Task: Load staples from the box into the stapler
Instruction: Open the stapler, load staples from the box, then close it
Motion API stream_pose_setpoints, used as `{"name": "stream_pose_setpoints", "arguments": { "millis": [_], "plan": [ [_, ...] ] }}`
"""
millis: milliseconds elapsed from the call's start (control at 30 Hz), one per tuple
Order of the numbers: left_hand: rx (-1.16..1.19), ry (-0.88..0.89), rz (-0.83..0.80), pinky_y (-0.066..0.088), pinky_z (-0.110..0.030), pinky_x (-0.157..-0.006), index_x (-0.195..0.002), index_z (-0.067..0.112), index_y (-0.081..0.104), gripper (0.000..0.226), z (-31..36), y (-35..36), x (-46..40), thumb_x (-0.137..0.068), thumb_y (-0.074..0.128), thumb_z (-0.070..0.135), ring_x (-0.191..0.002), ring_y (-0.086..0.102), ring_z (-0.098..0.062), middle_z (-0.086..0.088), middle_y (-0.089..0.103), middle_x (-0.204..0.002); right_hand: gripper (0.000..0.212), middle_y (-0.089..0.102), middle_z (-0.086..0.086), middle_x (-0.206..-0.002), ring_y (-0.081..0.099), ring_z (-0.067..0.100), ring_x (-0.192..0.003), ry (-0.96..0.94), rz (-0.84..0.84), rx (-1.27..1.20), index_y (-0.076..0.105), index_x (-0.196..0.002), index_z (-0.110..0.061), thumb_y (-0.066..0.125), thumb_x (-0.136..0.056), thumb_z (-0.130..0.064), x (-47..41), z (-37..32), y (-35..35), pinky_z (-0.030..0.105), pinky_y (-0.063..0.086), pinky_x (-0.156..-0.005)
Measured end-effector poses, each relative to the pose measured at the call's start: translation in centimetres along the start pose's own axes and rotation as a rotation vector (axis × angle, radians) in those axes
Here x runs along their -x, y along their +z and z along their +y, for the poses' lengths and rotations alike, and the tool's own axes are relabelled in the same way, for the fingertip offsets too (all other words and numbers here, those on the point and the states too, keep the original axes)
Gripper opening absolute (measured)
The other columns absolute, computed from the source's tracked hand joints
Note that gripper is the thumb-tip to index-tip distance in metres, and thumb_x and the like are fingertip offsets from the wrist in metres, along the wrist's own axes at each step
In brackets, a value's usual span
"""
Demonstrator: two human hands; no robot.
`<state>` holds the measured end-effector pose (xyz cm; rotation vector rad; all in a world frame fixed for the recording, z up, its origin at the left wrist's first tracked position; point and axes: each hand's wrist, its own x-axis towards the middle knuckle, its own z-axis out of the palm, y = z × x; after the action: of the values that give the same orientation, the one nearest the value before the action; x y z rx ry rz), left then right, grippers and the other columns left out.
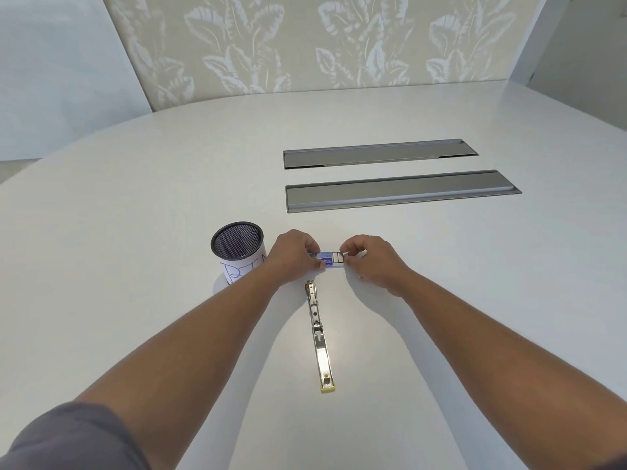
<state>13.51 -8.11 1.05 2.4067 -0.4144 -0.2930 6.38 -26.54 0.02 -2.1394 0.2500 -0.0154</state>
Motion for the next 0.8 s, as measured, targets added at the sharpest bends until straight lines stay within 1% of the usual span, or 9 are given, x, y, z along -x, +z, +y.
{"name": "stream_pose_setpoints", "arguments": {
  "millis": [100,200,333,467,600,667,700,733,800],
  "plan": [
    [0.002,-0.007,0.000,0.038,-0.020,-0.053,-0.097,0.018,0.076,0.029,0.0,0.1,0.0,-0.072,0.089,0.024,-0.075,0.059,-0.011,0.004,0.068,-0.092,0.017,0.064,0.000,-0.081,0.056,0.013,-0.063,0.032,0.020,-0.018,0.072,-0.088,-0.023,0.061,-0.089,-0.011,-0.1,-0.3,0.0,0.015,0.046,-0.045],
    [0.008,-0.006,-0.003,0.037,-0.020,-0.052,-0.097,0.017,0.076,0.029,0.0,0.1,0.0,-0.072,0.088,0.024,-0.071,0.058,-0.007,0.003,0.068,-0.093,0.015,0.065,0.001,-0.075,0.057,0.012,-0.058,0.051,0.018,-0.012,0.072,-0.085,-0.022,0.062,-0.088,-0.012,-0.3,-0.7,0.2,0.018,0.046,-0.044],
    [0.010,-0.003,0.004,0.037,-0.020,-0.052,-0.099,0.016,0.076,0.029,0.0,0.1,0.2,-0.073,0.088,0.023,-0.077,0.060,-0.013,0.002,0.068,-0.095,0.016,0.066,0.004,-0.082,0.059,0.016,-0.059,0.048,-0.021,0.062,0.071,-0.086,-0.020,0.060,-0.087,-0.008,-0.7,-1.2,0.2,0.022,0.051,-0.045],
    [0.011,-0.004,0.004,0.037,-0.019,-0.051,-0.099,0.015,0.076,0.028,0.0,0.1,0.2,-0.074,0.087,0.022,-0.074,0.059,-0.011,0.002,0.068,-0.094,0.012,0.062,0.002,-0.084,0.060,0.017,-0.064,0.025,-0.058,0.183,0.070,-0.088,-0.018,0.062,-0.089,-0.009,-1.1,-1.9,0.0,0.025,0.056,-0.048],
    [0.021,-0.005,0.004,0.037,-0.019,-0.052,-0.099,0.014,0.076,0.027,0.0,0.1,0.3,-0.075,0.086,0.022,-0.074,0.059,-0.011,0.001,0.069,-0.095,0.008,0.057,0.001,-0.090,0.056,0.017,-0.065,-0.005,-0.057,0.246,0.069,-0.091,-0.013,0.063,-0.091,-0.008,-1.2,-2.1,0.0,0.024,0.052,-0.046],
    [0.021,-0.011,0.007,0.038,-0.020,-0.053,-0.100,0.015,0.076,0.029,0.1,0.1,0.4,-0.075,0.086,0.022,-0.076,0.059,-0.012,0.001,0.069,-0.095,0.006,0.059,0.002,-0.097,0.056,0.019,-0.070,-0.043,-0.046,0.268,0.068,-0.094,-0.012,0.064,-0.091,-0.009,-1.2,-2.1,0.0,0.030,0.053,-0.053],
    [0.018,-0.014,0.010,0.037,-0.020,-0.052,-0.101,0.015,0.076,0.029,0.1,0.1,0.3,-0.075,0.086,0.023,-0.075,0.059,-0.011,0.002,0.068,-0.094,0.005,0.060,0.004,-0.101,0.055,0.019,-0.073,-0.071,-0.039,0.288,0.068,-0.095,-0.011,0.065,-0.091,-0.010,-1.2,-2.0,0.0,0.031,0.052,-0.058],
    [0.016,-0.017,0.011,0.037,-0.020,-0.052,-0.100,0.015,0.076,0.029,0.1,0.0,0.4,-0.075,0.086,0.023,-0.073,0.058,-0.010,0.003,0.067,-0.093,0.005,0.060,0.004,-0.105,0.053,0.016,-0.074,-0.096,-0.032,0.306,0.068,-0.095,-0.011,0.066,-0.091,-0.011,-1.2,-2.0,0.0,0.028,0.047,-0.060],
    [0.010,-0.016,0.013,0.036,-0.020,-0.051,-0.100,0.016,0.076,0.028,0.1,0.0,0.3,-0.075,0.086,0.023,-0.071,0.057,-0.009,0.003,0.067,-0.091,0.004,0.060,0.002,-0.106,0.051,0.013,-0.075,-0.127,-0.015,0.318,0.068,-0.095,-0.013,0.068,-0.091,-0.012,-1.2,-1.8,0.0,0.024,0.037,-0.059]
  ]
}}
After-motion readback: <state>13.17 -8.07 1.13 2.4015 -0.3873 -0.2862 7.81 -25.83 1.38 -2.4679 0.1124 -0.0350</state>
